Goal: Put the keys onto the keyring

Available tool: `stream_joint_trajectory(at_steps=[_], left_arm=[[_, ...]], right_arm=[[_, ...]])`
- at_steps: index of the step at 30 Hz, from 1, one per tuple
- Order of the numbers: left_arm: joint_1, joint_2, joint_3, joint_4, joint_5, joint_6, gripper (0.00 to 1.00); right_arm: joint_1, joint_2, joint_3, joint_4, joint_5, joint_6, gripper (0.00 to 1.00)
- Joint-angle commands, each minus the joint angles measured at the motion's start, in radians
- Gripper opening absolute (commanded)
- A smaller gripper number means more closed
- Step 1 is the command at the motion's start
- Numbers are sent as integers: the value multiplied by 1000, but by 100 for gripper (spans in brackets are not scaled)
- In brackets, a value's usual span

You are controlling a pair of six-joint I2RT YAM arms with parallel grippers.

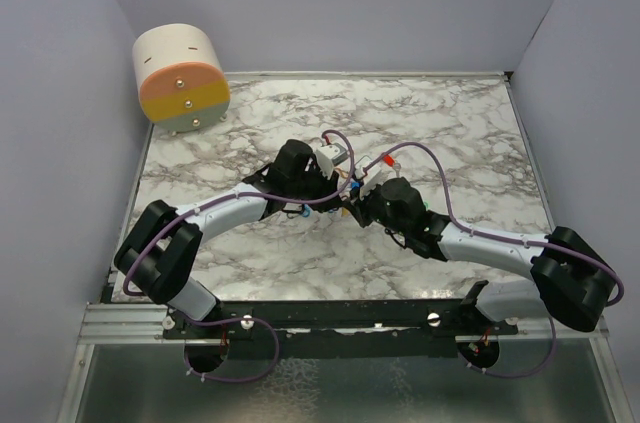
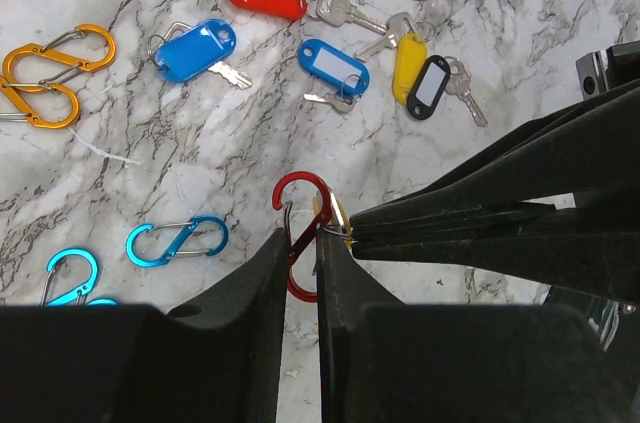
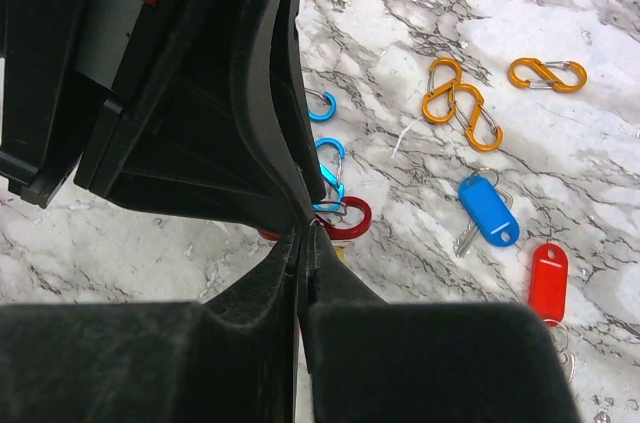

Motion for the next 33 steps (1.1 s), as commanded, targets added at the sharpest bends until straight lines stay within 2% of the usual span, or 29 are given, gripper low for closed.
stream_joint_trajectory(at_steps=[1,14,21,27,33], left_arm=[[-24,-23,36,50,17,-11,0],[-23,-15,36,-32,-271,-30,0],[-22,-17,14,-55,-343,-45,0],[-28,-62,-82,-40,-358,-87,0],[-63,-92,-158,-24,-448,-137,0]], right_arm=[[17,11,9,17,43,16,1],[17,-14,12,-44,224,75,1],[17,-6,16,-50,264,86,1],[17,-22,12,-51,284,97,1],[17,-38,10,-53,281,98,1]])
